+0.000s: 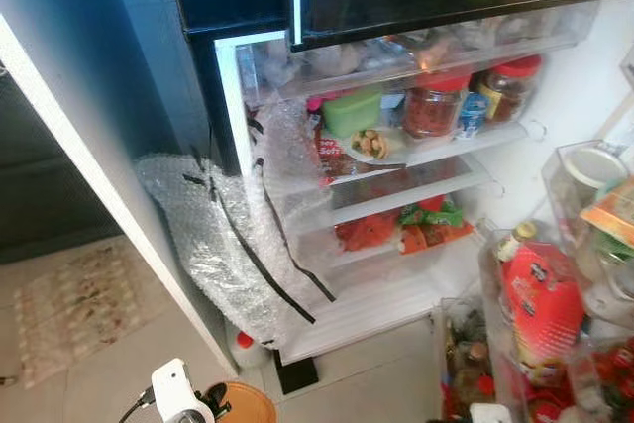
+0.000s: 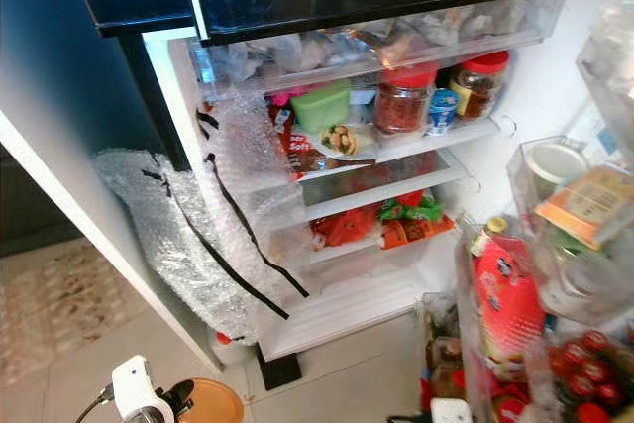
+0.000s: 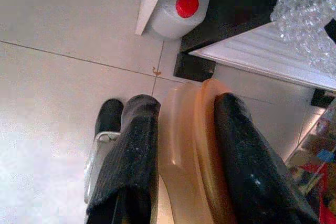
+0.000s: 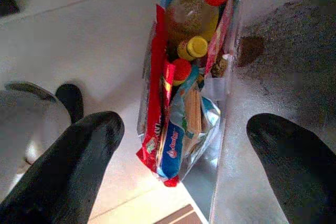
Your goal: Restocking fridge
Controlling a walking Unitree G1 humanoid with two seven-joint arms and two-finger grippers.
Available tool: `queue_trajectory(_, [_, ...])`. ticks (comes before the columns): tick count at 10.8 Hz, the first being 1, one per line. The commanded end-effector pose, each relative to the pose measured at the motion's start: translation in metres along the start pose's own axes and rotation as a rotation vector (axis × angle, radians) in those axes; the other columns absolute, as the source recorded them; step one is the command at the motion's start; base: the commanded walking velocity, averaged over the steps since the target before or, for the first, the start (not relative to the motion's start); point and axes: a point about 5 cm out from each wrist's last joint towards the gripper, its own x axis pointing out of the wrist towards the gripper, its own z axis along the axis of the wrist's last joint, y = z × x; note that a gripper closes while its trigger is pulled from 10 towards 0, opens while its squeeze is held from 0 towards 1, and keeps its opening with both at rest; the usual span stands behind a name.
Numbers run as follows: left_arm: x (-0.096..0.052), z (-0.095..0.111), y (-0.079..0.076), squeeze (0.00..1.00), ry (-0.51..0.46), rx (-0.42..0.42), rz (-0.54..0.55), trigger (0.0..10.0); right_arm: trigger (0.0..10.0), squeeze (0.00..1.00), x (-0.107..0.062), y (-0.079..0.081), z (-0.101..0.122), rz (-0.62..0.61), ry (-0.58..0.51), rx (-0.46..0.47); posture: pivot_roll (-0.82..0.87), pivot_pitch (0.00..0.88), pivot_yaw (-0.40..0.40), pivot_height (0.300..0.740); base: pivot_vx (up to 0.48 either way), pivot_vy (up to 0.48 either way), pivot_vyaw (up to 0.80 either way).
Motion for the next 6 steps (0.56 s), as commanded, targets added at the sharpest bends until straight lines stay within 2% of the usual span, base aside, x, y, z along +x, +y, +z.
queue_trajectory(1, [-0.003,-0.012,0.010,0.00,0.051,0.004,0.032,10.0,10.0,0.00,0.000,-0.026,-0.004,-0.088,-0.005,-0.007,-0.16,0.073,-0.013,0.740,0.000,0.000,0.00])
queue_trajectory(2, [-0.003,-0.011,0.010,0.00,0.050,0.005,0.033,10.0,10.0,0.00,0.000,-0.034,-0.007,-0.105,-0.003,-0.020,-0.16,0.073,-0.012,0.740,0.000,0.000,0.00])
queue_trajectory(4, [-0.003,-0.010,0.011,0.00,0.049,0.010,0.035,10.0,10.0,0.00,-0.003,-0.061,-0.013,-0.177,0.005,-0.031,-0.17,0.074,-0.004,0.740,0.000,0.000,0.00])
queue_trajectory(6, [-0.003,-0.010,0.011,0.00,0.049,0.018,0.034,10.0,10.0,0.00,-0.005,-0.076,-0.017,-0.223,0.007,-0.039,-0.17,0.078,0.001,0.740,0.000,0.000,0.00])
